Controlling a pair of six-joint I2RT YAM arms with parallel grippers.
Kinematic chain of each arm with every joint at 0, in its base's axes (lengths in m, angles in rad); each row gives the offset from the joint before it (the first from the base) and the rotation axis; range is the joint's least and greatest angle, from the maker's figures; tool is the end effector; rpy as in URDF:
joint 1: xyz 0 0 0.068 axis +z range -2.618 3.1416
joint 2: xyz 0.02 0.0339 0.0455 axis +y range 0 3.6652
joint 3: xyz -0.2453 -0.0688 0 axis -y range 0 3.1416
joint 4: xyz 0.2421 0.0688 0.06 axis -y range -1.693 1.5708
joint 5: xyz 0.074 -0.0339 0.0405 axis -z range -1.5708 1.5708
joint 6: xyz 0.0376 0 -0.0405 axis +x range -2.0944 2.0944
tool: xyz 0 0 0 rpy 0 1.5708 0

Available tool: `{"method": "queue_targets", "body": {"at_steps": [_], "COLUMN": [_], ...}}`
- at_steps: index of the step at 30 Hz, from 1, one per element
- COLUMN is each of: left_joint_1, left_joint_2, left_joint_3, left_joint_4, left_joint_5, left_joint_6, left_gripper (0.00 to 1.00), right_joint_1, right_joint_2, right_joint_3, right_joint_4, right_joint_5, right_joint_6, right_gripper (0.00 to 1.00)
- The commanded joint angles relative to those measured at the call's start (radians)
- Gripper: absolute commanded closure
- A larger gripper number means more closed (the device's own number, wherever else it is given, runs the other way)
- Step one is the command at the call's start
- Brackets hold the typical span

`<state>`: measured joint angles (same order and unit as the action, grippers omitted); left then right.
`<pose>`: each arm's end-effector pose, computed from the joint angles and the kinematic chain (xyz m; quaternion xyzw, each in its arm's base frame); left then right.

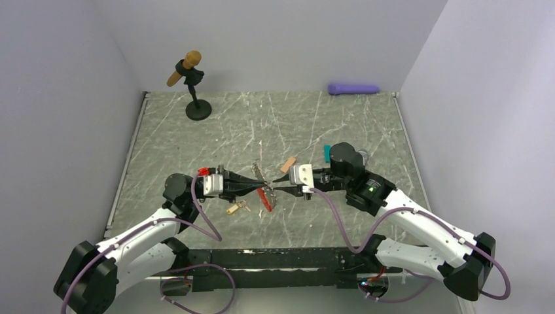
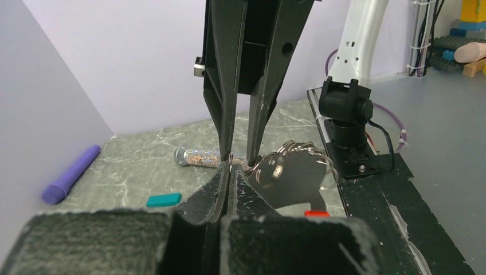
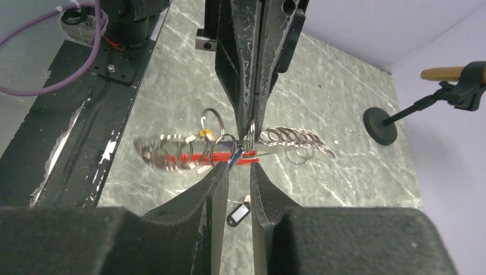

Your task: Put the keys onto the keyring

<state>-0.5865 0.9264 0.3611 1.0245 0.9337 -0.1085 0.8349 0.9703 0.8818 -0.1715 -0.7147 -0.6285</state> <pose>0.1462 -0.1334 0.2733 0.4830 0.3673 -0.4816 0.6324 0.1340 0.1847 0.3279 -0.6549 0.4102 0.3347 0.5394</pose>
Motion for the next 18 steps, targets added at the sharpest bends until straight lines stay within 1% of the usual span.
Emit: {"method": "queue_targets", "body": {"at_steps": [1,7,14,18], "left_joint_1": [-0.001,0.000,0.000,0.000], "left_joint_2": [0.003,0.029,0.055,0.082], "left_joint_3": [0.014,0.012,0.012,0.017], "left_joint_4": [0.073,0.119,0.148,0.184], "left_joint_5": [0.032,0.053,0.063,0.075], "left_joint_6": [-0.010,-0.041,-0.049,-0.075], "left_gripper": [1.00,1.00,1.00,1.00], "right_joint_1": [0.001,0.003,0.026,0.027], "right_joint_2": [-0.015,-0.020,-0.031,-0.035], "right_joint_3": [-0.012,-0.035,-0.066,-0.075], "right_joint_4": [0.046,0.088,0.144,0.162], "right_joint_5": [-0.029,-0.025,0.055,0.068], "right_joint_6": [0.021,0.042,0.061,0.067], "right_gripper": [0.76,0.76,0.75,0.74]}}
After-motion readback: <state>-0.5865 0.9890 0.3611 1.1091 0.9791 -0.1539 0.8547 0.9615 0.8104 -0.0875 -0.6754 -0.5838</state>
